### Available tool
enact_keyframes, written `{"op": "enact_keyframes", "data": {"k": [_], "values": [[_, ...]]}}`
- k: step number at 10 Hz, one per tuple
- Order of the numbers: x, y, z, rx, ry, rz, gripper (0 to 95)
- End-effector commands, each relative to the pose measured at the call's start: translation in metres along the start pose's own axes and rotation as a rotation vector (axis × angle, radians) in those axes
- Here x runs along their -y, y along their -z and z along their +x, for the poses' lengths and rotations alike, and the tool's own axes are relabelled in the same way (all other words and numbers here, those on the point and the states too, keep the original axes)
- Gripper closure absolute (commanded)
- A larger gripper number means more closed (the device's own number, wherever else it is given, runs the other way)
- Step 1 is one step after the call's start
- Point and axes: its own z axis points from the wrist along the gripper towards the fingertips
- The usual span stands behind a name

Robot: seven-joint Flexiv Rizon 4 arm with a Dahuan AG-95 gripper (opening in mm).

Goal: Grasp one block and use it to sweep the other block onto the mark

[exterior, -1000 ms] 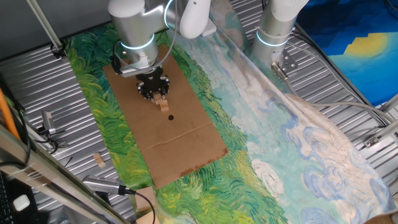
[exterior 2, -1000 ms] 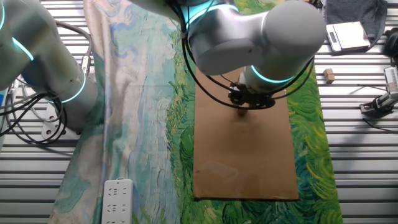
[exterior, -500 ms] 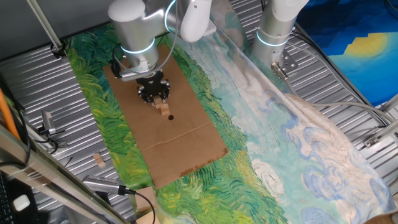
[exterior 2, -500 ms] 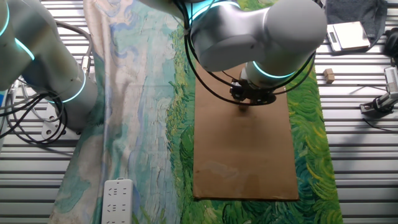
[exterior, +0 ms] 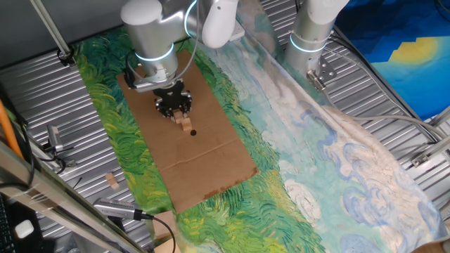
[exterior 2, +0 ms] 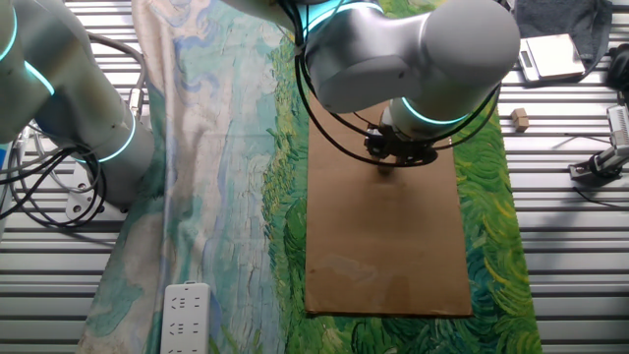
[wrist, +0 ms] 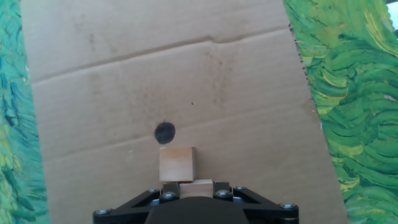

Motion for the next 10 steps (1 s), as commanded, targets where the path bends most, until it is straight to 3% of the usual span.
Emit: {"op": "enact_keyframes", "data": {"k": [1,2,3,8,10], "values": [[0.0002,0.0001,0.0003,-0.007,0.019,0.007,95.0],[-0.0003,0.0008,0.0024,0.004,0.033,0.011,95.0],[-0.0020,0.0032,0.0078,-0.005,0.040,0.018,95.0],[-0.0020,0.0032,0.0078,0.005,0.082,0.018,95.0],[-0.0020,0.0032,0.0078,-0.008,0.091,0.023,95.0]]}}
